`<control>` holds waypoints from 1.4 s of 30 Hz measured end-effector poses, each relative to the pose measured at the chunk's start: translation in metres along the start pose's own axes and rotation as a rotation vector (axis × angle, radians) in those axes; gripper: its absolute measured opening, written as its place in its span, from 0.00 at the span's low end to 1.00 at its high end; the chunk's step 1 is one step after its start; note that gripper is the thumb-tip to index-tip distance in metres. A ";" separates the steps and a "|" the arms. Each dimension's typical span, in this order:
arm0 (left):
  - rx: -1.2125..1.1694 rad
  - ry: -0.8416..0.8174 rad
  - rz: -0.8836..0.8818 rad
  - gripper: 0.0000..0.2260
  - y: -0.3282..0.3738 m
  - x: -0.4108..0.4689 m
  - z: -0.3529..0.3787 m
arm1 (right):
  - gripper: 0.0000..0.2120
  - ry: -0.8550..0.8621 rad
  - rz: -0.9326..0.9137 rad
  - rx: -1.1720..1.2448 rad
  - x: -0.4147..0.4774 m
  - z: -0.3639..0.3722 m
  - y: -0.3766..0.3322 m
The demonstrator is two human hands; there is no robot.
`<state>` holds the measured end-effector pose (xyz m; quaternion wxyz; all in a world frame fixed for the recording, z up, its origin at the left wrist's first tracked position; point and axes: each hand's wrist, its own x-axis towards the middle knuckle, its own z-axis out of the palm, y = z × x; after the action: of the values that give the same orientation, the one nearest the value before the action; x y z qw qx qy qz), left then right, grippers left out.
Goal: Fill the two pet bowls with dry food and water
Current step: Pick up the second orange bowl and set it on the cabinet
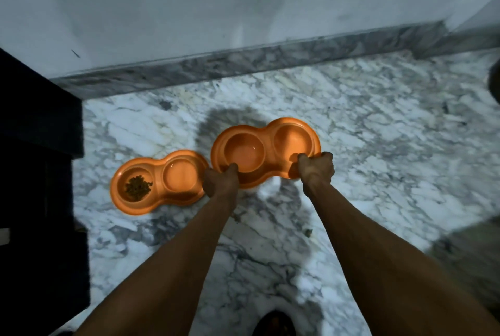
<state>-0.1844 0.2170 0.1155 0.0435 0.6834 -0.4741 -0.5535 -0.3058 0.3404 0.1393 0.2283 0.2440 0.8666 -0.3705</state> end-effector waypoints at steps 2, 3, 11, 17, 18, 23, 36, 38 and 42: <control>-0.031 0.007 0.009 0.42 0.029 -0.024 -0.022 | 0.28 -0.023 -0.012 0.036 -0.032 -0.025 -0.029; -0.036 0.016 0.021 0.43 0.043 -0.035 -0.033 | 0.29 -0.030 -0.022 0.051 -0.048 -0.036 -0.043; -0.130 0.076 0.119 0.30 0.194 -0.206 -0.190 | 0.31 -0.131 -0.085 0.150 -0.232 -0.164 -0.182; -0.259 0.168 0.248 0.25 0.286 -0.332 -0.317 | 0.28 -0.162 -0.186 0.221 -0.383 -0.243 -0.268; -0.273 0.177 0.273 0.25 0.296 -0.345 -0.334 | 0.29 -0.167 -0.189 0.236 -0.404 -0.250 -0.277; -0.321 0.252 0.341 0.33 0.323 -0.394 -0.430 | 0.33 -0.197 -0.225 0.261 -0.516 -0.273 -0.303; -0.442 0.326 0.344 0.23 0.295 -0.410 -0.716 | 0.32 -0.274 -0.421 0.233 -0.780 -0.200 -0.278; -0.461 0.336 0.349 0.22 0.287 -0.406 -0.757 | 0.30 -0.294 -0.443 0.231 -0.816 -0.184 -0.274; -0.479 0.358 0.349 0.21 0.273 -0.395 -0.833 | 0.30 -0.349 -0.477 0.208 -0.878 -0.142 -0.269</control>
<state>0.3406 -0.0444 0.8770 0.3795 0.6485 -0.4253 -0.5045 0.1866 0.0620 0.8768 0.2543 -0.0113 0.8047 -0.5364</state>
